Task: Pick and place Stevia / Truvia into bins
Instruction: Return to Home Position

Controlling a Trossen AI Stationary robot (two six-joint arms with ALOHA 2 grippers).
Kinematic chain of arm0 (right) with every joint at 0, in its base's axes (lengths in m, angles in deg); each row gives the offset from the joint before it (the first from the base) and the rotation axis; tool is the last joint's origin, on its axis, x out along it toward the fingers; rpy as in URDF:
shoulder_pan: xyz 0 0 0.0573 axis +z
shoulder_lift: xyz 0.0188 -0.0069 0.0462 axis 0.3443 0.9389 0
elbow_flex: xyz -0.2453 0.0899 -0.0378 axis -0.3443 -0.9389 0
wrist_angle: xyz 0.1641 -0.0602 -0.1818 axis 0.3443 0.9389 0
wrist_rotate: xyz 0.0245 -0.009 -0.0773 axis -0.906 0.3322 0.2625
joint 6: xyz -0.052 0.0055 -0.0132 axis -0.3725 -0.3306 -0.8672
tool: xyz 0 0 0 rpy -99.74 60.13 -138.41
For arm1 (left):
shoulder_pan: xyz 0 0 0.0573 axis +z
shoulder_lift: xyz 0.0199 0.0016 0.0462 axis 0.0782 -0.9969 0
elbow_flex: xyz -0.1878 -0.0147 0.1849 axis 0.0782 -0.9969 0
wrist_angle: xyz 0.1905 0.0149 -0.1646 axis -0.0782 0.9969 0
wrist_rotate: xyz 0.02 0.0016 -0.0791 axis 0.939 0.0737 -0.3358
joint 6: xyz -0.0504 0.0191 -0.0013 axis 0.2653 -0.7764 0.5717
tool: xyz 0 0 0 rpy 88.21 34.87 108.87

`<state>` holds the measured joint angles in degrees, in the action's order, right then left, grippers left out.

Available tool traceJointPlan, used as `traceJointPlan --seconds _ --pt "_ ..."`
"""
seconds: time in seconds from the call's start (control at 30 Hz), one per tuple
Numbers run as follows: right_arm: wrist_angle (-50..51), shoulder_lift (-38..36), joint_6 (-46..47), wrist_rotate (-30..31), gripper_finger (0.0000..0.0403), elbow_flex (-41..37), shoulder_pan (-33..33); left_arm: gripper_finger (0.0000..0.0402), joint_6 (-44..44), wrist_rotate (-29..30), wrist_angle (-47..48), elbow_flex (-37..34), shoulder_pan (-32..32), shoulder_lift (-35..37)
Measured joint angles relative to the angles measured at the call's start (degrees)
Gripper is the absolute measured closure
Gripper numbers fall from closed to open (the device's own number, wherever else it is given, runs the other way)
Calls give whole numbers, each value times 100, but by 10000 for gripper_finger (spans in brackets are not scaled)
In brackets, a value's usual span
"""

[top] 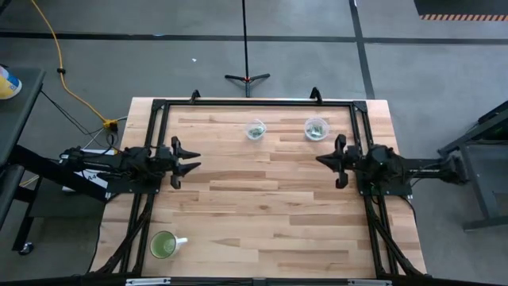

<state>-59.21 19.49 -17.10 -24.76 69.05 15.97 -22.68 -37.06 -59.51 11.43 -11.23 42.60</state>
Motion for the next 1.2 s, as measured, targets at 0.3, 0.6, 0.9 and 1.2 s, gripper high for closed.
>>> traceJointPlan --seconds 0.3,0.6,0.9,1.2 --pt "1205 -813 229 220 400 -35 138 215 -65 0 76 0 0 1" --pt "1216 -876 -63 194 401 -37 116 215 -50 -35 40 0 -2 26" --pt "1227 -876 -52 180 396 -37 116 248 26 -650 159 0 -1 26" --pt "1232 -873 -52 178 394 -39 116 376 -60 -954 146 52 -2 26"
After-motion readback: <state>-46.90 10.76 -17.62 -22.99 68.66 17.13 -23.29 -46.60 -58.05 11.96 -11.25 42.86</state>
